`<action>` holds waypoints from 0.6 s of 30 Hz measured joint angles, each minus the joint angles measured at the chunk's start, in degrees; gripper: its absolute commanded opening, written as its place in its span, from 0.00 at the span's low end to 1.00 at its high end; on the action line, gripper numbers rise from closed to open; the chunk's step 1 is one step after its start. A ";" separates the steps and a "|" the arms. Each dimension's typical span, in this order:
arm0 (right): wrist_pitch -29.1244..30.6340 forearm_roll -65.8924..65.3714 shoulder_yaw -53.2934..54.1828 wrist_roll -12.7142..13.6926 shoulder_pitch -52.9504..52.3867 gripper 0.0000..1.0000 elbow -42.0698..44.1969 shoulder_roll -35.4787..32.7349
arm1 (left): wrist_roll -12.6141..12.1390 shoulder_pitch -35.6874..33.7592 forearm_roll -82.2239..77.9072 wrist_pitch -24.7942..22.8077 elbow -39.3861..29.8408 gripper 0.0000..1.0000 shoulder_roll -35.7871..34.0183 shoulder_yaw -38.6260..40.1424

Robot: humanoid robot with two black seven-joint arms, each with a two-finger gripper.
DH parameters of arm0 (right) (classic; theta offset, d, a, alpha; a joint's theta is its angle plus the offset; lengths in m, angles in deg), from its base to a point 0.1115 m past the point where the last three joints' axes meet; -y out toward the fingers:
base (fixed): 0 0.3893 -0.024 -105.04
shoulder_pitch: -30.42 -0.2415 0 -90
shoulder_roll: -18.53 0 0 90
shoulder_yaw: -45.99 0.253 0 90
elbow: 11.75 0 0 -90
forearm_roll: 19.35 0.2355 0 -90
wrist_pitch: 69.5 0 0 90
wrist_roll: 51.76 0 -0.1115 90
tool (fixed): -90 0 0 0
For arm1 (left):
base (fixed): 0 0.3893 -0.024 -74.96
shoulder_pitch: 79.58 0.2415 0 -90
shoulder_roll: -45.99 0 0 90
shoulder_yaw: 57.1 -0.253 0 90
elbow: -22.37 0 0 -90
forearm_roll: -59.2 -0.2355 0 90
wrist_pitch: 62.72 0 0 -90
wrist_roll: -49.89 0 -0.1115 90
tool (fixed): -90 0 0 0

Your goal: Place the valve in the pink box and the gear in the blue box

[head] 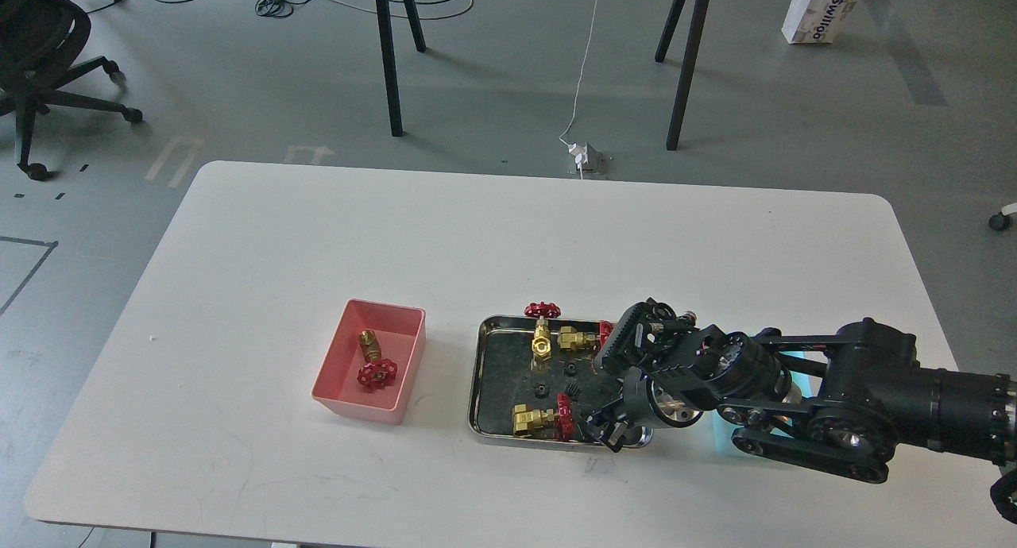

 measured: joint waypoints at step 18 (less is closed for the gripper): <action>0.00 -0.17 -0.23 1.02 0.70 0.36 -0.17 -0.55 | 0.00 -0.26 0.09 -0.06 0.00 0.97 -0.71 0.00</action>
